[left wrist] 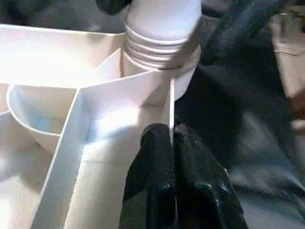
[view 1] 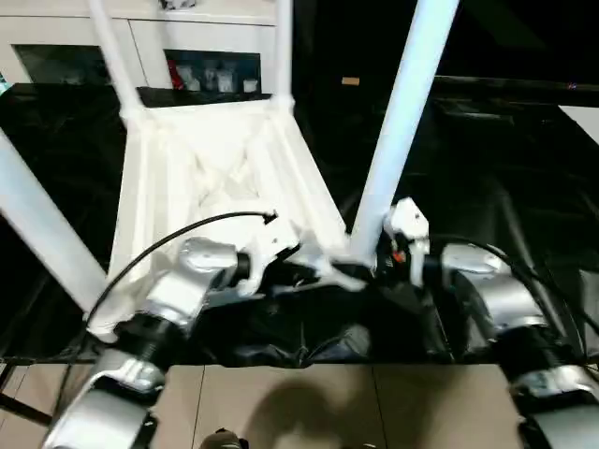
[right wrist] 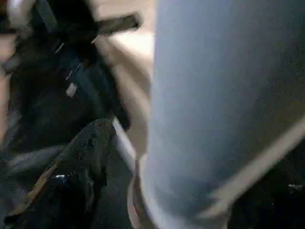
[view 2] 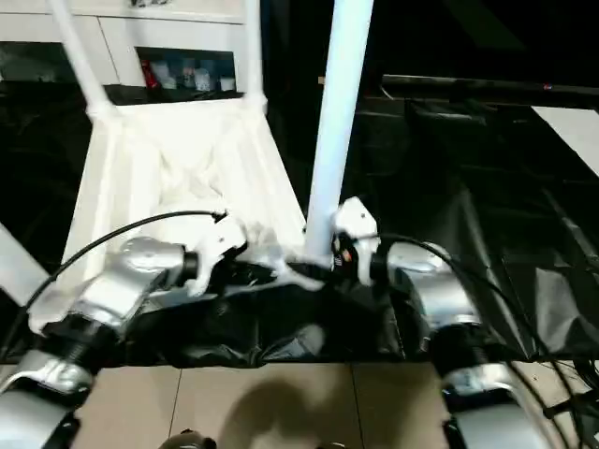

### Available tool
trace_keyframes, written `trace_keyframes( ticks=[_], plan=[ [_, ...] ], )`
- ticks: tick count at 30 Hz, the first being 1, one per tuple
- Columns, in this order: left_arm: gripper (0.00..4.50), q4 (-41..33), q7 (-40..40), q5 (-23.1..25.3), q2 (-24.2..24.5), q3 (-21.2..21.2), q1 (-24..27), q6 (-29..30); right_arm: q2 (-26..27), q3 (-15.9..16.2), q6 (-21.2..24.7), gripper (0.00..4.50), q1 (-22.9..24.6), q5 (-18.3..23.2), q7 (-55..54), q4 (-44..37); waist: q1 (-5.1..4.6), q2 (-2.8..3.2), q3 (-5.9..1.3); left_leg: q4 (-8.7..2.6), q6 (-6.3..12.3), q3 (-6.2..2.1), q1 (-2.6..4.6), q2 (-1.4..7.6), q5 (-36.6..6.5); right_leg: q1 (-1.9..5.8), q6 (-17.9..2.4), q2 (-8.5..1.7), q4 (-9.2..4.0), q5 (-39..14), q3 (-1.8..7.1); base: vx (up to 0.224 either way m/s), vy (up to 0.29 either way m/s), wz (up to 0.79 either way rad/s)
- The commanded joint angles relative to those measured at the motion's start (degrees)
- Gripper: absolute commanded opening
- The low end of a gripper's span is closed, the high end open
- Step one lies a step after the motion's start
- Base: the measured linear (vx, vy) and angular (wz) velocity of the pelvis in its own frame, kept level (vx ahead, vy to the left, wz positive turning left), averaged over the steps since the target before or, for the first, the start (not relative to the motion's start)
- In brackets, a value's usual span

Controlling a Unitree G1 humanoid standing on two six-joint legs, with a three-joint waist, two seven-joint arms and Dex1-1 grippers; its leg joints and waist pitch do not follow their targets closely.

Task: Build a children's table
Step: Rotate leg to tighten

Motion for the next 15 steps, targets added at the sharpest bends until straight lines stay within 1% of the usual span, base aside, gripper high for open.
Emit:
trace_keyframes(
  ticks=[1,2,3,4,5,6,8,9,10,11,15],
  plan=[
    [0.0,-2.8,-4.0,-3.8,-0.5,-0.4,-0.3,-0.4,-1.1,2.7,1.1,3.22,1.0,-0.1,3.9,-2.0,-0.01,-0.48,-4.04,-3.99,2.21,-0.88,0.95,2.02,-13.1,2.37,-12.1,-3.65,-4.2,-14.3,2.26,0.0,0.0,0.0],
    [0.0,-2.8,-4.0,-3.8,-0.5,-0.4,-0.3,-0.4,-1.1,2.7,1.1,3.22,1.0,-0.1,3.9,-2.0,0.06,-0.43,-4.11,-3.93,2.31,-0.86,0.97,2.0,-12.8,2.36,-12.4,-3.65,-4.12,-13.7,2.22,0.0,0.0,0.0],
    [0.0,-3.1,-5.2,-4.0,0.2,-0.5,-0.2,-0.2,-1.8,3.3,1.4,3.22,1.3,-0.1,5.1,-2.9,0.11,-0.52,-4.12,-3.88,2.41,-0.78,0.95,1.96,-12.5,2.33,-12.6,-3.62,-4.11,-13.1,2.22,0.0,0.0,0.0],
    [0.0,-3.7,-6.6,-4.2,1.1,-0.5,0.1,0.2,-2.4,4.1,1.5,3.04,1.6,-0.8,5.9,-3.7,0.14,-0.53,-4.12,-3.89,2.41,-0.84,0.85,1.95,-12.3,2.43,-12.6,-3.67,-4.02,-12.9,2.2,0.0,0.0,0.0],
    [0.0,-3.7,-6.7,-4.3,1.2,-0.5,0.1,0.2,-2.5,4.1,1.4,3.04,1.6,-1.0,5.8,-3.7,0.22,-0.51,-4.16,-3.89,2.4,-0.85,0.85,1.96,-12.0,2.46,-12.5,-3.68,-3.97,-12.7,2.19,0.0,0.0,0.0],
    [0.0,-3.8,-6.9,-4.3,1.3,-0.4,0.2,0.2,-2.5,4.2,1.3,2.92,1.6,-1.2,5.7,-3.7,0.17,-0.49,-4.18,-3.87,2.4,-0.83,0.84,1.96,-11.9,2.42,-12.6,-3.67,-3.91,-12.5,2.2,0.0,0.0,0.0],
    [0.0,-4.2,-7.4,-4.5,1.6,-0.4,0.4,0.5,-2.7,4.8,0.8,2.78,1.5,-2.2,5.5,-3.1,0.1,-0.5,-4.09,-3.9,2.24,-0.83,0.81,1.89,-12.5,2.39,-12.6,-3.75,-4.12,-13.7,2.19,0.0,0.0,0.0],
    [0.0,-4.2,-7.4,-4.4,1.6,-0.4,0.4,0.5,-2.8,5.1,0.3,2.72,1.5,-2.7,5.3,-2.8,0.05,-0.75,-4.14,-3.9,2.05,-0.86,0.84,1.92,-12.7,2.4,-12.3,-3.8,-4.17,-14.4,2.19,0.0,0.0,0.0],
    [0.0,-4.2,-7.4,-4.4,1.5,-0.4,0.4,0.5,-2.8,5.2,-0.1,2.68,1.4,-3.0,5.2,-2.5,0.08,-0.63,-4.12,-3.92,1.95,-0.9,0.86,1.92,-12.8,2.37,-12.1,-3.85,-4.23,-14.9,2.22,0.0,0.0,0.0],
    [0.0,-4.3,-7.3,-4.4,1.5,-0.4,0.4,0.5,-2.8,5.3,-0.5,2.66,1.4,-3.3,5.2,-2.2,0.05,-0.73,-4.12,-3.91,1.95,-0.88,0.86,1.91,-12.7,2.35,-12.1,-3.82,-4.23,-15.0,2.22,0.0,0.0,0.0],
    [0.0,-4.3,-7.4,-4.3,1.4,-0.3,0.5,0.5,-2.7,5.7,-0.9,2.62,1.3,-3.8,5.0,-1.8,-0.01,-0.69,-4.14,-3.88,2.14,-0.87,0.84,1.88,-12.3,2.36,-12.0,-3.74,-4.19,-14.5,2.22,0.0,0.0,0.0]
  ],
)
